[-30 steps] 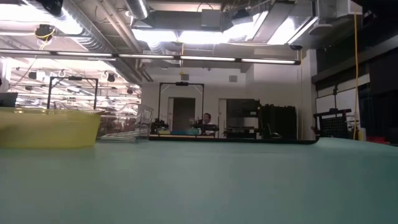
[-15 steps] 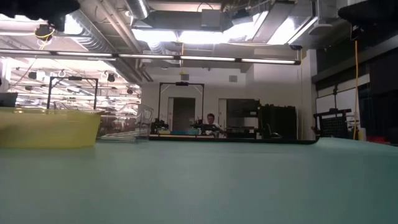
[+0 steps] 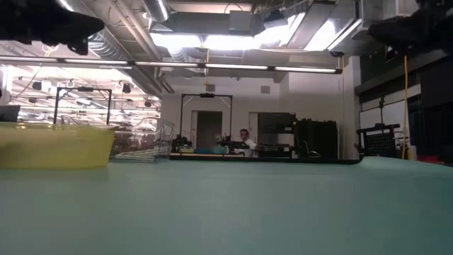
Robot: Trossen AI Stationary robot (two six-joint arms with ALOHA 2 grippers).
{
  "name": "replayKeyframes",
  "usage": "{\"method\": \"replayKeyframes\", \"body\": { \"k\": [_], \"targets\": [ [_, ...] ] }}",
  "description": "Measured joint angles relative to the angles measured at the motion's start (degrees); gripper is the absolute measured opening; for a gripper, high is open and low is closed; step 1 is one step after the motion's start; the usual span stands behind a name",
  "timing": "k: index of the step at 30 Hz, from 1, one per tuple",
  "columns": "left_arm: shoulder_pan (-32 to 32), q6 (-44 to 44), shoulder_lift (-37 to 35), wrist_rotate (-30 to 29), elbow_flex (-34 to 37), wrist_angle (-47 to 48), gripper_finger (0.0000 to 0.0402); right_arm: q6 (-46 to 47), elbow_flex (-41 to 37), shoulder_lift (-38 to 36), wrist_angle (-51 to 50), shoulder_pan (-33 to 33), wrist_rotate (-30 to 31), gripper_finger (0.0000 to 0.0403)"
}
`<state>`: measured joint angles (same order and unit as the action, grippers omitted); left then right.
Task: Sort silverware by color (type)
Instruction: Return to Home Position
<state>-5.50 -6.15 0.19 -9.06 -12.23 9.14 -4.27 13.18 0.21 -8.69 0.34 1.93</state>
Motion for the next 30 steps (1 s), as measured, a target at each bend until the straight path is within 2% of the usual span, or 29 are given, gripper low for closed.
{"method": "replayKeyframes", "body": {
  "k": [10,14,30],
  "targets": [
    [0.0,2.0,0.0,-0.2,11.6,-14.7,0.0016,4.1,-9.4,0.0,8.5,0.0,4.1,0.0014],
    [0.3,3.0,0.3,-0.7,11.8,-13.9,0.0016,4.2,-12.4,0.0,13.0,0.0,4.6,0.0014],
    [3.7,4.5,0.2,-0.4,11.8,-11.3,0.0016,8.9,-12.8,0.0,10.8,0.0,4.5,0.0014]
  ]
}}
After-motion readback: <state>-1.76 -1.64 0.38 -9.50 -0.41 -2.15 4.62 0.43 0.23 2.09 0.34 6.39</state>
